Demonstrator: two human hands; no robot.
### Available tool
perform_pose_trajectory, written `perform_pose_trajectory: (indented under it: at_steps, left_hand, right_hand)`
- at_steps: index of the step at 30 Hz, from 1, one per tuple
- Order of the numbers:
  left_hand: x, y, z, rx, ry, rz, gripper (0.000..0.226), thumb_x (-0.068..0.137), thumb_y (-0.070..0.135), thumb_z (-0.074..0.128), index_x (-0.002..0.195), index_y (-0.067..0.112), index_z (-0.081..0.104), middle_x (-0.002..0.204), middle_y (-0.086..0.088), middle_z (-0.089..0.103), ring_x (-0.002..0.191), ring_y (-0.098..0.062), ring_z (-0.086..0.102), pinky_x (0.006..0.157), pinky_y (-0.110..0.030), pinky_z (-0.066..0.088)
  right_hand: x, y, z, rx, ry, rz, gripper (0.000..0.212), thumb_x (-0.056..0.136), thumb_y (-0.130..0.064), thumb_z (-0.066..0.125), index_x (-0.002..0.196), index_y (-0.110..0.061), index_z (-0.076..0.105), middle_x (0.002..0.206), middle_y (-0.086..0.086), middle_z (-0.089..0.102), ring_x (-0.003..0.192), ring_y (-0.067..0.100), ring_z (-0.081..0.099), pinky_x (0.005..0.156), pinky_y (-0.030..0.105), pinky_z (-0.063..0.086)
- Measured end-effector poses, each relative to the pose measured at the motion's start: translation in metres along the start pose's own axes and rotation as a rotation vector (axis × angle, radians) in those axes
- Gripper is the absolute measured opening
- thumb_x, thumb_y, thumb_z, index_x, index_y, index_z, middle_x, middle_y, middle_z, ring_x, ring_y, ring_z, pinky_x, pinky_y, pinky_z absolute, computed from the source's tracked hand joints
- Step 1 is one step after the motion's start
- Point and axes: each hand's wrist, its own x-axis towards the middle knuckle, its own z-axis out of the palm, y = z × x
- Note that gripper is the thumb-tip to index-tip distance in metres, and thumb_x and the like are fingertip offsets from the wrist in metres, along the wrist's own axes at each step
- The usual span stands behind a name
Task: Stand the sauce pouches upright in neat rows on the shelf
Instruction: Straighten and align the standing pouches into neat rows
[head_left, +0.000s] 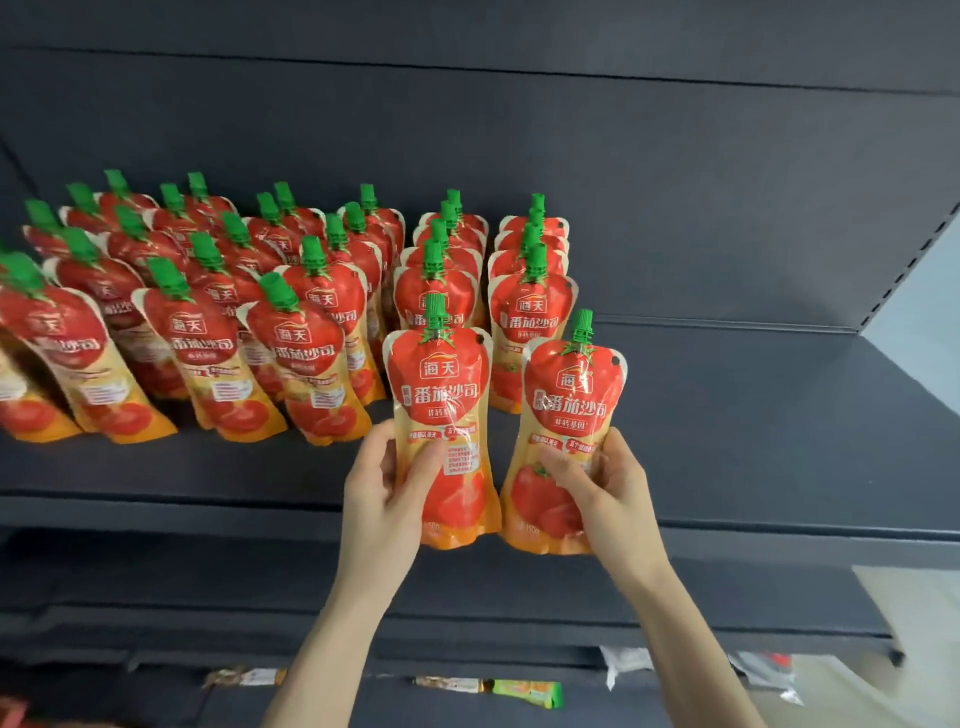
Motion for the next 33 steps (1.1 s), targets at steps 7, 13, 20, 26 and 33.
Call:
perform_pose_trajectory:
  at_steps: [7, 13, 20, 26, 33]
  left_hand:
    - [0.034, -0.009, -0.014, 0.037, -0.032, 0.089, 0.019, 0.085, 0.023, 0.060, 0.102, 0.016, 0.056, 0.098, 0.003, 0.069, 0.095, -0.007, 0.065, 0.073, -0.020, 0.053]
    - [0.061, -0.015, -0.022, 0.082, -0.109, 0.117, 0.014, 0.089, 0.018, 0.060, 0.100, 0.020, 0.053, 0.103, 0.004, 0.066, 0.095, -0.002, 0.063, 0.072, -0.013, 0.050]
    - [0.065, -0.043, -0.033, 0.188, -0.258, 0.068, 0.037, 0.082, 0.014, 0.068, 0.108, 0.031, 0.048, 0.112, 0.007, 0.062, 0.105, -0.003, 0.058, 0.084, -0.017, 0.046]
    - [0.068, -0.041, -0.026, 0.389, -0.179, 0.123, 0.049, 0.077, 0.018, 0.074, 0.117, 0.016, 0.047, 0.118, 0.000, 0.058, 0.105, -0.010, 0.054, 0.083, -0.020, 0.043]
    - [0.066, -0.042, -0.020, 0.509, -0.107, 0.155, 0.049, 0.081, 0.019, 0.070, 0.120, 0.009, 0.043, 0.125, -0.007, 0.055, 0.116, -0.021, 0.053, 0.085, -0.022, 0.041]
  right_hand:
    - [0.021, -0.009, 0.021, -0.041, -0.023, -0.119, 0.020, 0.083, -0.012, 0.068, 0.101, -0.013, 0.059, 0.092, 0.000, 0.071, 0.084, 0.012, 0.069, 0.066, 0.022, 0.055]
    - [0.040, -0.005, 0.034, -0.072, 0.055, -0.187, 0.020, 0.083, -0.008, 0.068, 0.100, -0.012, 0.060, 0.093, 0.003, 0.071, 0.082, 0.017, 0.069, 0.067, 0.029, 0.057]
    - [0.038, 0.026, 0.030, -0.163, 0.029, -0.141, 0.035, 0.081, -0.003, 0.069, 0.112, -0.010, 0.055, 0.107, 0.004, 0.068, 0.097, 0.012, 0.066, 0.082, 0.025, 0.054]
    - [0.045, 0.033, 0.024, -0.327, 0.068, -0.148, 0.044, 0.076, -0.006, 0.075, 0.111, -0.014, 0.050, 0.108, 0.001, 0.065, 0.097, 0.008, 0.063, 0.078, 0.016, 0.052]
    - [0.056, 0.034, 0.013, -0.408, 0.024, -0.135, 0.040, 0.078, -0.011, 0.074, 0.109, -0.014, 0.048, 0.112, 0.003, 0.064, 0.102, 0.017, 0.062, 0.085, 0.026, 0.050]
